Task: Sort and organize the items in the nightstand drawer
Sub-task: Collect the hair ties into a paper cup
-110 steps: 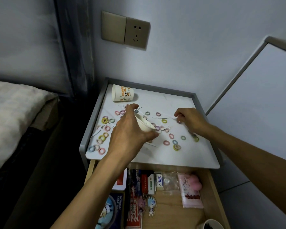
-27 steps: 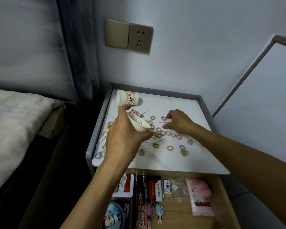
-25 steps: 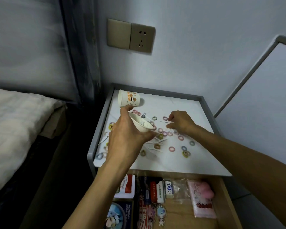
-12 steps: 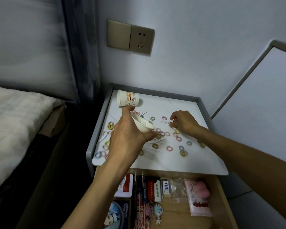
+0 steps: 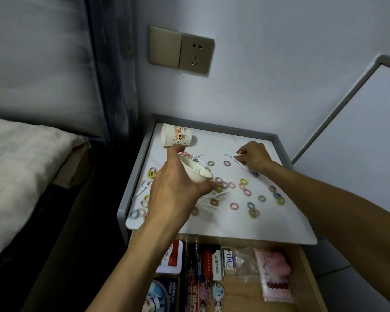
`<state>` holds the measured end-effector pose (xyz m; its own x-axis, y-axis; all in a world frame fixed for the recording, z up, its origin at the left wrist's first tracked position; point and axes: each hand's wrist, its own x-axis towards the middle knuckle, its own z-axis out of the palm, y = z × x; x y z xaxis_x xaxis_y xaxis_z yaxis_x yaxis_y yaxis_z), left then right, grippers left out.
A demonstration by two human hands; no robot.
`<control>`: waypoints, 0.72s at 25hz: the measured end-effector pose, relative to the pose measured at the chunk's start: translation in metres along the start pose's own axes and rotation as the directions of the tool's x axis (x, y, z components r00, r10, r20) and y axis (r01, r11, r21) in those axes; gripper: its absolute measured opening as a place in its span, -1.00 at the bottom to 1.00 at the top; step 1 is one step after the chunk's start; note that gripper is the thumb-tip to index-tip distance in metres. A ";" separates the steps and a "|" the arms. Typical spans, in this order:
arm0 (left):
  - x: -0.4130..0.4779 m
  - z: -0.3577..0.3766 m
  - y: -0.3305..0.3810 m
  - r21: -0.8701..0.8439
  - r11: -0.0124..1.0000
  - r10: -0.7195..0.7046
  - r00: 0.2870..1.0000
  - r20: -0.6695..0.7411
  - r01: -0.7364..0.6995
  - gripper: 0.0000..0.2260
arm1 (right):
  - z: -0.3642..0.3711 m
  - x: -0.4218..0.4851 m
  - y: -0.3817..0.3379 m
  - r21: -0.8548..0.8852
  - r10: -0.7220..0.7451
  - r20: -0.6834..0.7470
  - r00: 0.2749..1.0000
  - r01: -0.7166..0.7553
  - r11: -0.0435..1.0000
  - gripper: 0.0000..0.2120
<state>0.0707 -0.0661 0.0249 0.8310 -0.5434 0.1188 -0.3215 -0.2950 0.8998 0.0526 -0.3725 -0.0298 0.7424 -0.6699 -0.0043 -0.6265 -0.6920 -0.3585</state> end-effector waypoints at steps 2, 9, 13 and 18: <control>0.001 0.000 0.000 0.003 1.000 0.005 1.000 -0.004 -0.005 -0.21 | 0.003 -0.001 0.002 0.031 0.008 -0.009 1.000 -0.008 0.999 -0.85; 0.001 -0.001 0.000 0.008 1.000 0.009 1.000 -0.012 -0.009 -0.20 | -0.002 -0.003 0.008 0.109 0.141 -0.086 0.986 -0.132 0.985 -0.71; 0.001 0.000 0.000 0.002 1.000 0.009 1.000 -0.009 -0.009 -0.21 | 0.000 -0.010 0.005 0.037 0.192 -0.035 0.981 -0.191 0.981 -0.70; 0.001 0.000 0.000 -0.002 1.000 0.008 1.000 -0.002 -0.008 -0.21 | 0.002 -0.009 -0.002 -0.095 0.227 0.021 0.974 -0.224 0.970 -0.58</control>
<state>0.0712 -0.0667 0.0246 0.8295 -0.5440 0.1266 -0.3269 -0.2891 0.8998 0.0479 -0.3647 -0.0312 0.5858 -0.8036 -0.1047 -0.7964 -0.5469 -0.2582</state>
